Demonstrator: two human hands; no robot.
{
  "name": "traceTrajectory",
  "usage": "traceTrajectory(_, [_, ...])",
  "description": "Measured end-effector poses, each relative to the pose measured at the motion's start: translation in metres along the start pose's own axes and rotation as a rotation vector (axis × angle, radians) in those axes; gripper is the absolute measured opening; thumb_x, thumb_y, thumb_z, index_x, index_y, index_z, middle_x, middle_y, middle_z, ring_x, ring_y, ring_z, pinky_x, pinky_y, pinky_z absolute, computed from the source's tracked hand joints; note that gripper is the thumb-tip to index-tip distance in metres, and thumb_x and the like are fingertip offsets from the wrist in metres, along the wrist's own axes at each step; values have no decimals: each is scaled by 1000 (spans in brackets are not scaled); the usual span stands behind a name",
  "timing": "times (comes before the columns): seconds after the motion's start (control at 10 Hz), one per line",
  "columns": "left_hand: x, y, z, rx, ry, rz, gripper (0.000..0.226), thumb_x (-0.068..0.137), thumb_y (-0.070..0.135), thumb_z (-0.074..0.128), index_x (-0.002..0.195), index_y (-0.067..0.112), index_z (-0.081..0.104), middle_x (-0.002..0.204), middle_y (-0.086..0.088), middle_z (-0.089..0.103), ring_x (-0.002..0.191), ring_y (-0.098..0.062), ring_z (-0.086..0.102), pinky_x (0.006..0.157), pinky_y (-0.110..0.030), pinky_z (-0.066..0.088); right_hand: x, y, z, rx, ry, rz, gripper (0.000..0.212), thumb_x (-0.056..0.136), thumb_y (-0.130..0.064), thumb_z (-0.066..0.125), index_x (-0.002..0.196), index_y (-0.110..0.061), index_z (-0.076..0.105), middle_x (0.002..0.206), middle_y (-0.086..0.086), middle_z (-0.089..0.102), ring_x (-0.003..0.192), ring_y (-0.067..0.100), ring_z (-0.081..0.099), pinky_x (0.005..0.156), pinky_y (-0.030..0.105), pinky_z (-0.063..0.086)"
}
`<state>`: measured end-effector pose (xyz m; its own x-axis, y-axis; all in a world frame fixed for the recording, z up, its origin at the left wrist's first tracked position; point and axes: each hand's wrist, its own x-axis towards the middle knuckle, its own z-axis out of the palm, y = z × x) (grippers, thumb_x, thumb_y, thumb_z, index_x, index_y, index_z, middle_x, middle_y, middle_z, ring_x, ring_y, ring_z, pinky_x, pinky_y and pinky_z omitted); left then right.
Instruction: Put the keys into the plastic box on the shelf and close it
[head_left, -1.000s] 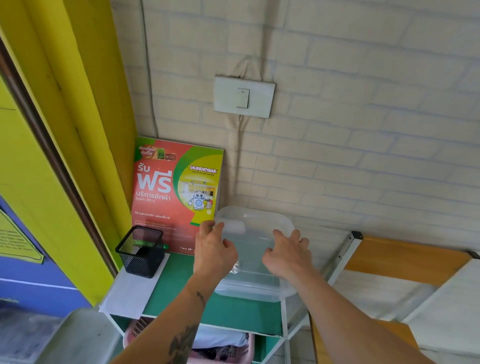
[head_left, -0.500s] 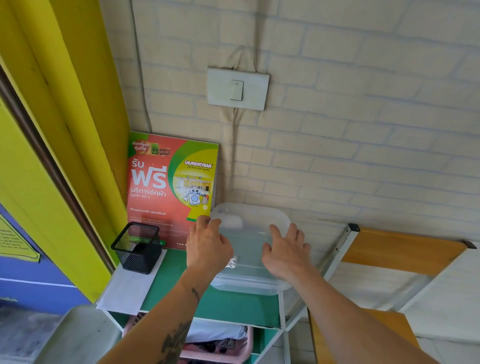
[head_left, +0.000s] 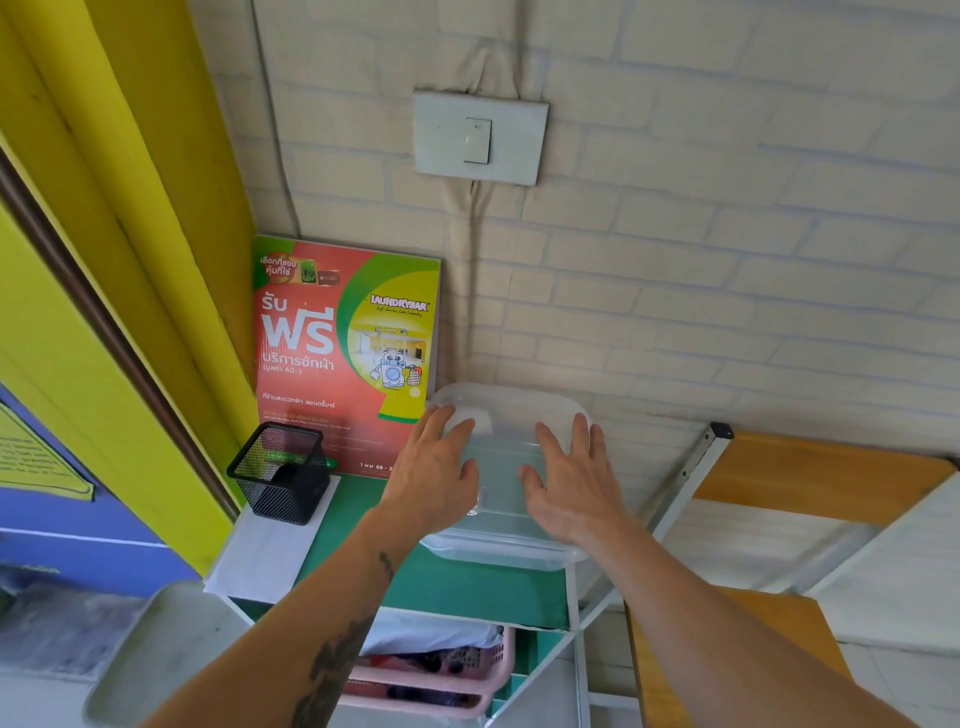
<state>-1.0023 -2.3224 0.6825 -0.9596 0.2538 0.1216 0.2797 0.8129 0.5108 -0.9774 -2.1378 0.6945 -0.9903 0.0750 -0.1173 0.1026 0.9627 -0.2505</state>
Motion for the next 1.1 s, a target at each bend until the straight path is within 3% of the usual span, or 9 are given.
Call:
traceTrajectory(0.1, [1,2,-3,-127,27,-33,53,87,14,56,139,9,48,155,-13,30,144,-30,29,118,-35,26,-1,3,-2,57,36,10,65,98,-49,39,154,-30,15,165,12,-11,150,34,-10,119,50,15])
traceTrajectory(0.2, [0,1,-2,-99,44,-15,51,88,14,55,138,9,49,154,-14,31,143,-31,30,117,-35,27,-2,4,1,21,37,0,64,98,-50,35,155,-30,13,164,14,-10,150,34,-10,120,49,11])
traceTrajectory(0.3, [-2,0,3,14,2,-3,55,93,27,44,145,10,38,161,-13,20,151,-28,10,123,-38,16,-4,3,7,-82,27,-28,65,99,-54,23,156,-31,2,162,20,-15,149,38,-14,122,48,0])
traceTrajectory(0.4, [0,-2,8,135,-57,0,64,93,38,26,151,9,25,164,-12,7,152,-27,-2,124,-40,8,-3,4,10,-121,12,-32,68,98,-58,18,156,-32,-6,161,21,-21,148,38,-18,122,50,-1])
traceTrajectory(0.5, [4,-6,16,305,-106,23,73,89,42,8,153,7,12,164,-14,-3,151,-28,-10,125,-42,3,1,6,12,-165,1,-30,69,96,-60,14,155,-32,-10,160,19,-25,148,36,-21,121,51,-1])
traceTrajectory(0.7, [8,-14,25,387,-130,35,76,88,43,1,153,6,8,164,-14,-1,151,-28,-12,124,-45,6,-1,3,11,-186,-16,-21,69,97,-60,12,154,-32,-14,158,19,-28,147,36,-23,121,51,-3])
traceTrajectory(1.0, [5,2,7,319,-185,-20,68,93,39,18,153,9,10,164,-11,-2,151,-28,-6,124,-44,8,-1,1,1,-197,-101,5,69,97,-58,17,155,-32,-11,160,19,-25,147,37,-22,119,55,-8])
traceTrajectory(1.1, [9,13,-10,295,-184,-31,63,94,34,31,151,10,17,164,-9,8,151,-27,7,123,-44,15,-1,0,-16,-126,-135,4,68,99,-55,24,156,-29,-1,163,17,-17,150,35,-14,120,53,-2])
